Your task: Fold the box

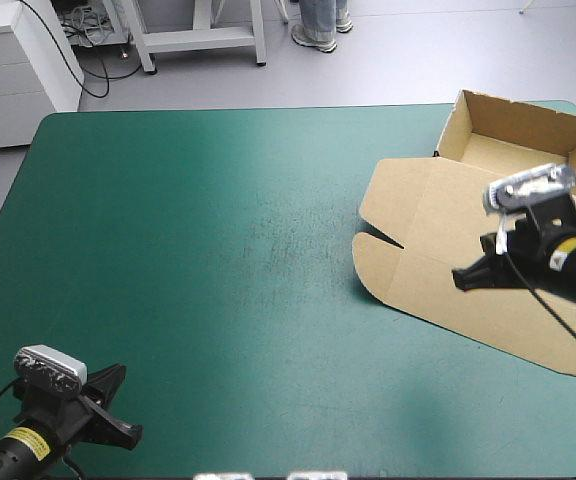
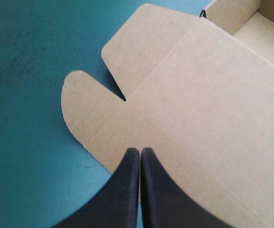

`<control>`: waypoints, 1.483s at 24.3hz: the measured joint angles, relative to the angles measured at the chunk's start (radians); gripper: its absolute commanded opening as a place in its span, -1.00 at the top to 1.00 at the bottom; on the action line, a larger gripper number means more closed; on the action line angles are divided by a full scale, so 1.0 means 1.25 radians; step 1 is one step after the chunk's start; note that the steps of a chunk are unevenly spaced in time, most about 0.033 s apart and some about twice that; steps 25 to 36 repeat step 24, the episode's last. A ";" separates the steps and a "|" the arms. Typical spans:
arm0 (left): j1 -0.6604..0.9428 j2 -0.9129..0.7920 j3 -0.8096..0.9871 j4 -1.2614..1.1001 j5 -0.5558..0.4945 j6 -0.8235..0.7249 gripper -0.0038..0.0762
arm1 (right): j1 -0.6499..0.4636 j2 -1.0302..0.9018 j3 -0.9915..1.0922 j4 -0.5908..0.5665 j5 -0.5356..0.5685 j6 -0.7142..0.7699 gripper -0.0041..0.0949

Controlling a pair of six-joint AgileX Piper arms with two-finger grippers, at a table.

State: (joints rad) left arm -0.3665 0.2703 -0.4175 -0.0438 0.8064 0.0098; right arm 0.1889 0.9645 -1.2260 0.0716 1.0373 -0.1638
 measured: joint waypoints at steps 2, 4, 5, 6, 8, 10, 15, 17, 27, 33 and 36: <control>0.000 0.000 0.000 0.000 -0.001 0.000 0.92 | 0.000 -0.064 0.093 0.001 -0.025 -0.001 0.95; 0.000 0.000 0.000 0.000 -0.001 0.000 0.92 | 0.000 -0.133 0.185 0.004 -0.054 -0.003 0.95; 0.000 0.000 0.000 0.000 -0.001 0.000 0.92 | 0.000 -0.165 0.222 0.008 -0.065 -0.004 0.95; 0.000 0.000 0.000 0.000 -0.001 0.000 0.92 | 0.000 -0.224 0.308 0.014 -0.095 -0.004 0.95; 0.000 0.000 0.000 0.000 -0.001 0.000 0.92 | 0.000 -0.296 0.419 0.015 -0.130 -0.004 0.95; 0.000 0.000 0.000 0.000 -0.001 0.000 0.92 | 0.000 -0.355 0.521 0.015 -0.162 -0.004 0.95; 0.000 0.000 0.000 0.000 -0.001 0.006 0.92 | 0.000 -0.472 0.663 0.033 -0.250 -0.004 0.95; 0.000 0.000 0.000 -0.001 -0.001 0.009 0.92 | 0.000 -0.489 0.665 0.034 -0.266 -0.004 0.95; 0.000 0.000 0.000 -0.001 -0.001 0.009 0.92 | 0.000 -0.491 0.665 0.036 -0.273 -0.004 0.95; 0.000 0.000 0.000 -0.001 -0.001 0.009 0.92 | 0.000 -0.491 0.665 0.036 -0.273 -0.004 0.95; 0.000 0.000 0.000 -0.001 -0.001 0.009 0.92 | 0.000 -0.491 0.665 0.036 -0.273 -0.004 0.95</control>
